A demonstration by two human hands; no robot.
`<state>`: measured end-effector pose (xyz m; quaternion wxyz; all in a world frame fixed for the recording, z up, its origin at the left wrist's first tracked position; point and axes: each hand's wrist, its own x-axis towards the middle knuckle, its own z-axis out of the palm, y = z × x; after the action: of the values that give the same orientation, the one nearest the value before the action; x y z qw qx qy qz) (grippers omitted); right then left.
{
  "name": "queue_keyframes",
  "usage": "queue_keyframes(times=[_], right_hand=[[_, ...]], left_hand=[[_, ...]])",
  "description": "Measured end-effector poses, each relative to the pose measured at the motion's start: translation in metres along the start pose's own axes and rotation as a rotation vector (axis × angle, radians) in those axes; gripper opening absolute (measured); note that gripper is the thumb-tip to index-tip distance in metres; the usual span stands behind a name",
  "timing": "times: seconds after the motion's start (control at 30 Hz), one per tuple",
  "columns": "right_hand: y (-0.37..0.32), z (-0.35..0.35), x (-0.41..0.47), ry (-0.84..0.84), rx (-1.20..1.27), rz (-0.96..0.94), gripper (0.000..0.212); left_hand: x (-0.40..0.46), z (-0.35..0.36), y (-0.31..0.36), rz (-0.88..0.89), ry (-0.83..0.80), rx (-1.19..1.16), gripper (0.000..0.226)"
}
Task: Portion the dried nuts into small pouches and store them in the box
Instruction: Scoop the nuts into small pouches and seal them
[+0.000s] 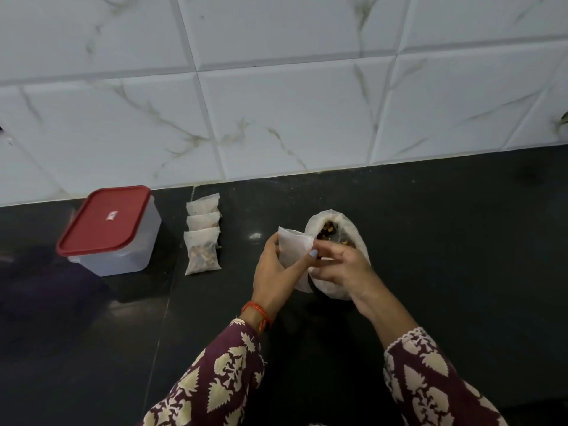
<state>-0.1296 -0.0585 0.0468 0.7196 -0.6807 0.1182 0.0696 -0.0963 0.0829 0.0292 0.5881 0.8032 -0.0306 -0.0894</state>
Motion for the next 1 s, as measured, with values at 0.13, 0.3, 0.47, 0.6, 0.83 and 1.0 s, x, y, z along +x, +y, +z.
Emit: queue_keyframes(times=[0.13,0.3,0.47,0.6,0.83,1.0], right_hand=[[-0.010,-0.010,0.006,0.097,0.253,-0.087,0.033],[-0.019,0.005,0.012,0.151,-0.205,-0.169,0.016],[-0.020,0.004,0.015,0.153,-0.497,-0.225,0.016],[-0.022,0.004,0.014,0.152,-0.525,-0.256,0.015],[-0.030,-0.001,0.011,0.087,-0.491,-0.181,0.018],[-0.030,-0.004,0.011,0.075,-0.484,-0.180,0.026]], left_hand=[[-0.002,-0.007,-0.004,0.037,-0.040,0.009,0.090],[-0.004,-0.009,-0.005,0.121,-0.122,0.068,0.090],[-0.003,-0.011,-0.005,0.202,-0.135,0.177,0.089],[-0.002,-0.009,-0.001,0.221,-0.164,0.181,0.095],[0.009,-0.009,0.003,0.346,-0.128,0.290,0.086],[0.015,-0.009,-0.001,0.426,-0.141,0.369,0.076]])
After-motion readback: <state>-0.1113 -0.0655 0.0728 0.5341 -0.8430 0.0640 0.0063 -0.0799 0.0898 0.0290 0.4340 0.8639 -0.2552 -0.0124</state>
